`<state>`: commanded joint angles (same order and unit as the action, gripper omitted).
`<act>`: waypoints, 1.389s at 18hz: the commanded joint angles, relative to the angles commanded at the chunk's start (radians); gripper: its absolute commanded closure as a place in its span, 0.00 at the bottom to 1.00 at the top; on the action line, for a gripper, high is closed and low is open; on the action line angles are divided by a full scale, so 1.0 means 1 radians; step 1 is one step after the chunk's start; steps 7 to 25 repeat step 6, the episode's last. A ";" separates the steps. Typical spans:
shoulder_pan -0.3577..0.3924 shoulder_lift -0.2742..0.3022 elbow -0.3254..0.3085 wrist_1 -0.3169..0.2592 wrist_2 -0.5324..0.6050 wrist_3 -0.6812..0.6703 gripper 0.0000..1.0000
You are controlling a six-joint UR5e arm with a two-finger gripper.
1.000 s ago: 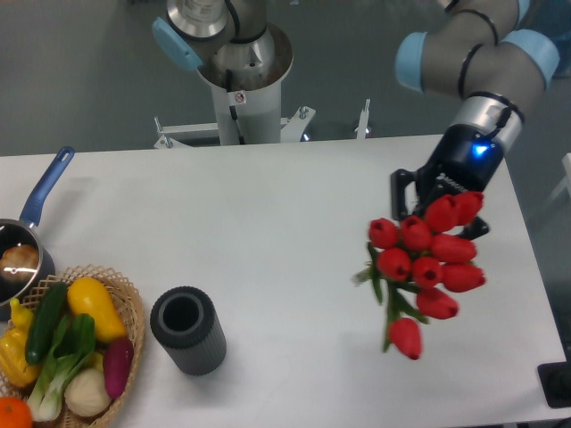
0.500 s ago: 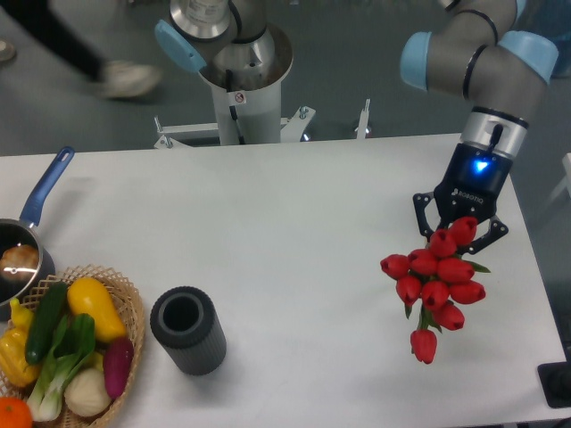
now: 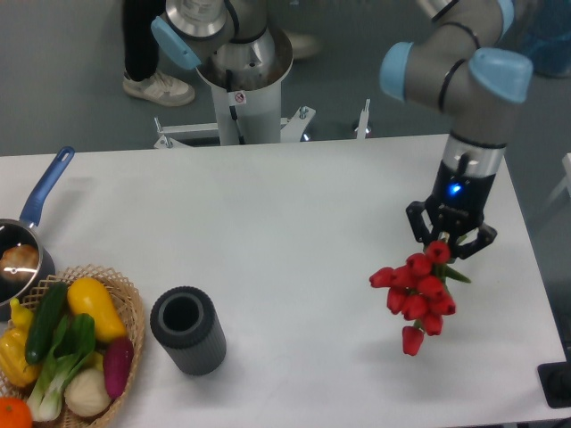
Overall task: Pick up the flowers from the vase
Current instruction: 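Carry the tulip bunch away from the vase and hold it aloft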
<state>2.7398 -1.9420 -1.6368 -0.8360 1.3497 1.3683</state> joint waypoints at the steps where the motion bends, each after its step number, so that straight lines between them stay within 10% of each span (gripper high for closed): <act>1: -0.005 0.000 0.003 -0.009 0.017 0.003 0.85; 6: -0.046 0.003 0.026 -0.101 0.225 0.090 0.85; 25: -0.046 0.003 0.026 -0.101 0.225 0.090 0.85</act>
